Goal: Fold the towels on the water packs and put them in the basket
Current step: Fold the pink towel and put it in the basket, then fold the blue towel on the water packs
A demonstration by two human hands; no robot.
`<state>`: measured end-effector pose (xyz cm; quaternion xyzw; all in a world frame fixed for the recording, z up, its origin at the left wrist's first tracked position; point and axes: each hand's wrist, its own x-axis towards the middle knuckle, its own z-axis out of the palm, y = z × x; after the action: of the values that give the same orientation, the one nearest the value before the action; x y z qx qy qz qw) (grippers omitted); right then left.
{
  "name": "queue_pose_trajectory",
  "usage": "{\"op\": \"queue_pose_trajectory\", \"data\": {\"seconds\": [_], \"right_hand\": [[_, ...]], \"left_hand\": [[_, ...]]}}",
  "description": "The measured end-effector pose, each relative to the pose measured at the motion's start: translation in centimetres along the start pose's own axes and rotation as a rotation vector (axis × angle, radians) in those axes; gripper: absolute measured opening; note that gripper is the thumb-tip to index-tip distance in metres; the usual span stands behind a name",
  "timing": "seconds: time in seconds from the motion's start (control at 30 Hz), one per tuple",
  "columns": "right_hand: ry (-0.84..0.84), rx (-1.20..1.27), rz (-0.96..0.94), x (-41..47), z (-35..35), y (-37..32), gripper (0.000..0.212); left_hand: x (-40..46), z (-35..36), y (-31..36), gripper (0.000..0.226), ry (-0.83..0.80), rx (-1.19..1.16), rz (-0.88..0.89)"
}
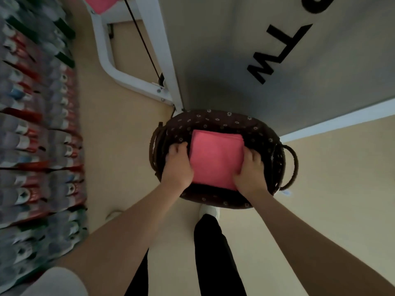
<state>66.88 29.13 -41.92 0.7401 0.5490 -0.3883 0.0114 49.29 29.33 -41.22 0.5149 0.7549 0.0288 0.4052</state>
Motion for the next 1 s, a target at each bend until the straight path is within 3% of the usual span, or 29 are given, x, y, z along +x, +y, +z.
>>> {"op": "queue_pose_trajectory", "data": {"seconds": [0.1,0.23,0.37,0.53,0.73,1.0], "right_hand": [[-0.137,-0.142,-0.1,-0.2,0.9,-0.2,0.07],[-0.125,-0.261,-0.072,-1.1,0.9,-1.2,0.066],[-0.159,-0.316,-0.062,-2.7,-1.6,-3.5,0.061],[-0.184,-0.253,-0.177,-4.5,-7.7,-9.9,0.037],[-0.124,-0.138,-0.397,-9.7,-12.5,-21.5,0.024],[-0.095,-0.096,-0.575,-20.1,-11.6,-38.6,0.034]], "left_hand": [[0.0,0.7,0.1,0.053,-0.122,0.33,0.225],[-0.3,0.2,0.1,0.051,-0.217,0.377,0.208],[-2.1,-3.7,0.1,0.051,-0.137,0.414,0.276],[-5.3,-13.2,0.2,0.044,0.012,0.423,0.44],[-10.0,-25.4,-4.7,0.035,0.146,0.279,0.286],[-16.6,-40.1,-12.6,0.036,0.391,0.206,0.208]]}}
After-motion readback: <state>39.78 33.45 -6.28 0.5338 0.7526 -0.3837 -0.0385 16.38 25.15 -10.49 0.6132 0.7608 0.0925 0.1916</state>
